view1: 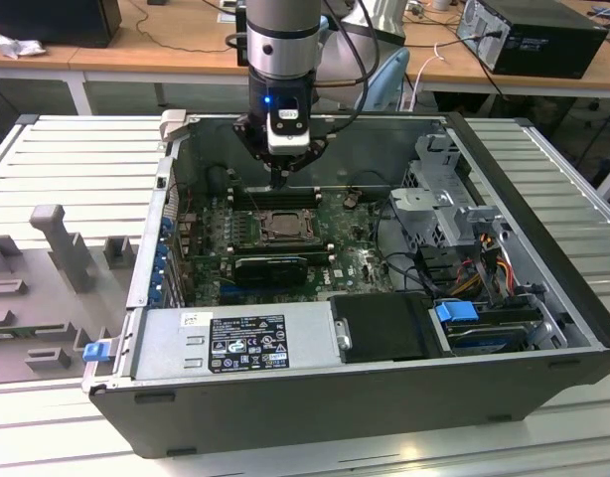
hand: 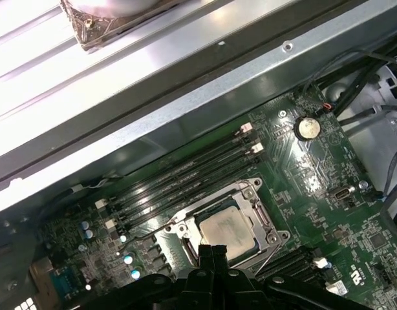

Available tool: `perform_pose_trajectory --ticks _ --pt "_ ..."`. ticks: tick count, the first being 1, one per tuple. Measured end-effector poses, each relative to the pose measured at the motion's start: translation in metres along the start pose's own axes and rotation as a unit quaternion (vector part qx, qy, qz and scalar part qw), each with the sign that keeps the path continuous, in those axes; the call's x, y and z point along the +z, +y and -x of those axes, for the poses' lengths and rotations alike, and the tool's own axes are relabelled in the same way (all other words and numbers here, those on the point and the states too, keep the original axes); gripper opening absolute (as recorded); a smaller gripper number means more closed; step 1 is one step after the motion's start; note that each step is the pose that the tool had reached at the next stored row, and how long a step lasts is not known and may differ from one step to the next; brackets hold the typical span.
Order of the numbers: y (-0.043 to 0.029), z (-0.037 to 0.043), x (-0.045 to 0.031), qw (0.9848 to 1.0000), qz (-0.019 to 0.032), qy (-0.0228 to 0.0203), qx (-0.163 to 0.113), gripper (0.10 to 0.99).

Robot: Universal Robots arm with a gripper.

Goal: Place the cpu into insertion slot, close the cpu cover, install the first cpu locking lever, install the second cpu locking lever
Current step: 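Install the first cpu locking lever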

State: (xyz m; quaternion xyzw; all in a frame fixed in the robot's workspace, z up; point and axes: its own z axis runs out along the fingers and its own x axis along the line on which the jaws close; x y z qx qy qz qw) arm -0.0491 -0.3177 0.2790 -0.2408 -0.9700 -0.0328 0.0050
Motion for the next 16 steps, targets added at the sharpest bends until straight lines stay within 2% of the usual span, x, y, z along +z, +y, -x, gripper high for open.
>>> perform_pose_trajectory --ticks 16 --pt "0.0000 0.0000 0.0000 0.9992 -0.0010 0.0024 -0.040 0.106"
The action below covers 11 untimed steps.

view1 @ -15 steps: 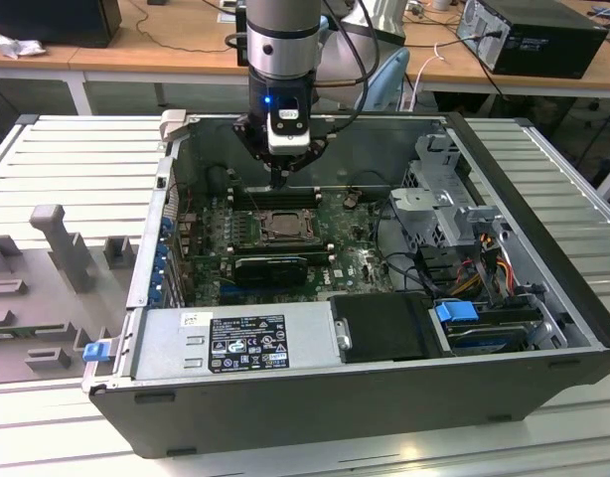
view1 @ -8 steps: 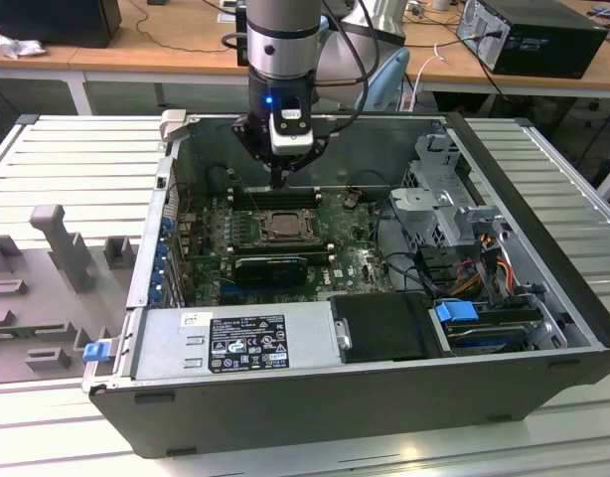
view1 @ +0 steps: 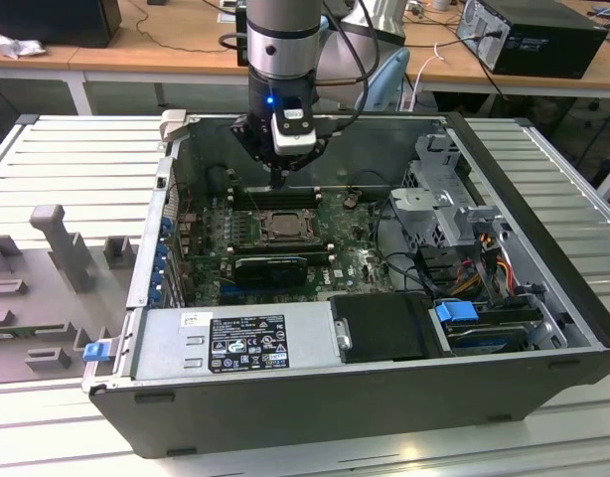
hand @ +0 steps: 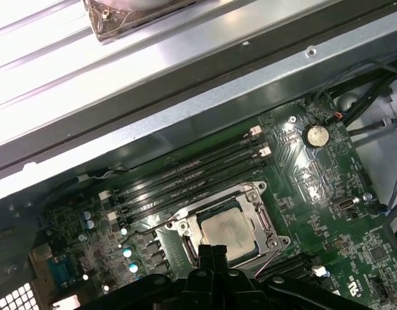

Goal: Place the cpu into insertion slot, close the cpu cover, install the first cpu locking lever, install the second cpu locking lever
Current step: 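Install the first cpu locking lever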

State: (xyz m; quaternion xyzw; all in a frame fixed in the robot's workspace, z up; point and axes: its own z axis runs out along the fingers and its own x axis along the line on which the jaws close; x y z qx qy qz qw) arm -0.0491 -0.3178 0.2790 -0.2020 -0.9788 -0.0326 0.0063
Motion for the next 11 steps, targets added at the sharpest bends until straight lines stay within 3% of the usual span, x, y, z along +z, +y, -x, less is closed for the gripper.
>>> perform_pose_trajectory --ticks 11 --pt "0.0000 0.0000 0.0000 0.9995 -0.0008 0.0019 -0.030 0.106"
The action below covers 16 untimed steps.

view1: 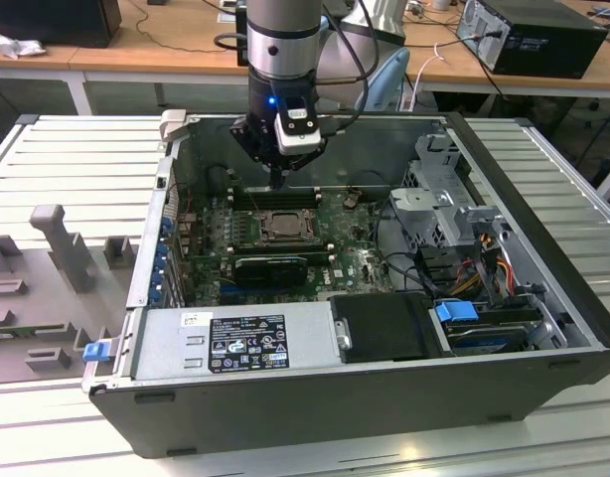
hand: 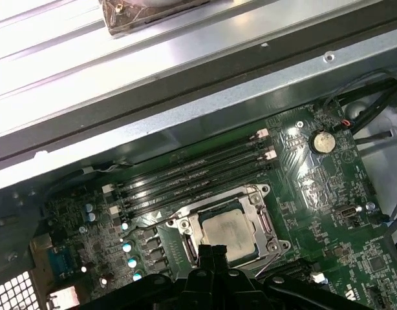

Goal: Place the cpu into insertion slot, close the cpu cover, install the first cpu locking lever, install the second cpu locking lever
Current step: 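Install the first cpu locking lever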

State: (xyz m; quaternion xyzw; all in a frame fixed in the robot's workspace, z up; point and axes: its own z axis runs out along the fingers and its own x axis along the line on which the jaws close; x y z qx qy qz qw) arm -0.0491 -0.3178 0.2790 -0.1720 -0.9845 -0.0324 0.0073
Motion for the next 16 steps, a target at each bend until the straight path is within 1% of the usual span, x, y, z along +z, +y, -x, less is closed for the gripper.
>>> perform_pose_trajectory --ticks 4,10,12,13,14,16 --pt "0.0000 0.0000 0.0000 0.9999 -0.0003 0.0008 -0.013 0.106" --pt "0.0000 0.0000 0.0000 0.9988 -0.0012 0.0030 -0.049 0.106" --pt "0.0000 0.0000 0.0001 0.9979 -0.0016 0.0040 -0.065 0.106" --pt "0.0000 0.0000 0.0002 0.9971 -0.0019 0.0047 -0.076 0.106" --pt "0.0000 0.0000 0.0002 0.9958 -0.0024 0.0056 -0.092 0.106" --pt "0.0000 0.0000 0.0003 0.9940 -0.0027 0.0063 -0.109 0.106"
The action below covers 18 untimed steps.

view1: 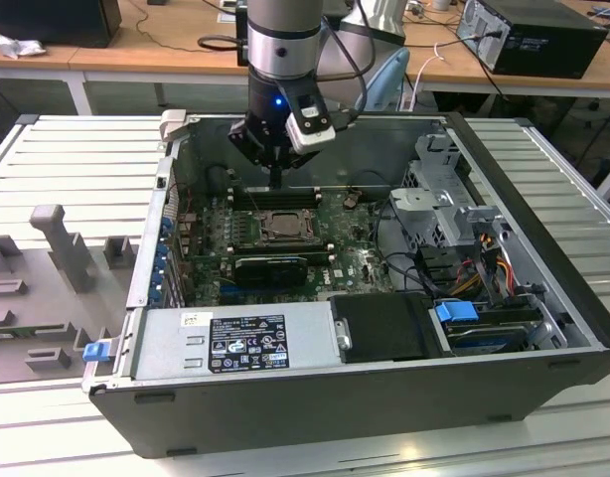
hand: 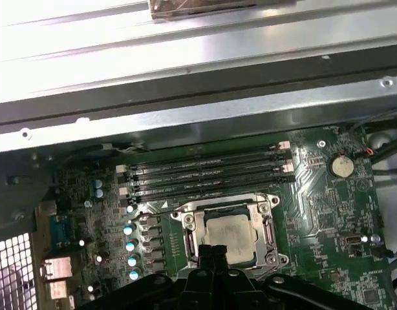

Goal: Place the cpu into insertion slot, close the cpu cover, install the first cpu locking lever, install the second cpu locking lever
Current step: 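Install the first cpu locking lever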

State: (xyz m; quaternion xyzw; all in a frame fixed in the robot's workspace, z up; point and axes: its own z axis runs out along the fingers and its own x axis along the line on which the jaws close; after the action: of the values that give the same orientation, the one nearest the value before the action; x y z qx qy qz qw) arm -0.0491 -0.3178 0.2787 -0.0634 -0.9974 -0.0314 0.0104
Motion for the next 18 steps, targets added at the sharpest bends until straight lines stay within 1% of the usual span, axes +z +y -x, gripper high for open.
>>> perform_pose_trajectory --ticks 1,3,5,7,8,10,12,15,16,18 --pt "0.0000 0.0000 0.0001 0.9999 -0.0003 0.0005 -0.011 0.106" --pt "0.0000 0.0000 0.0002 0.9997 -0.0005 0.0008 -0.023 0.106" --pt "0.0000 0.0000 0.0003 0.9995 -0.0007 0.0011 -0.033 0.106" --pt "-0.0008 -0.0015 0.0006 0.9993 -0.0007 0.0009 -0.037 0.106" --pt "-0.0011 -0.0029 0.0006 0.9993 -0.0007 0.0009 -0.038 0.106" --pt "-0.0021 -0.0108 0.0011 0.9993 -0.0006 0.0007 -0.038 0.106" --pt "-0.0024 -0.0125 0.0017 0.9991 -0.0007 0.0003 -0.042 0.106" --pt "-0.0024 -0.0124 0.0023 0.9984 -0.0009 0.0000 -0.057 0.106" --pt "-0.0024 -0.0124 0.0024 0.9979 -0.0011 0.0003 -0.065 0.106" --pt "-0.0024 -0.0125 0.0029 0.9965 -0.0013 0.0011 -0.084 0.106"
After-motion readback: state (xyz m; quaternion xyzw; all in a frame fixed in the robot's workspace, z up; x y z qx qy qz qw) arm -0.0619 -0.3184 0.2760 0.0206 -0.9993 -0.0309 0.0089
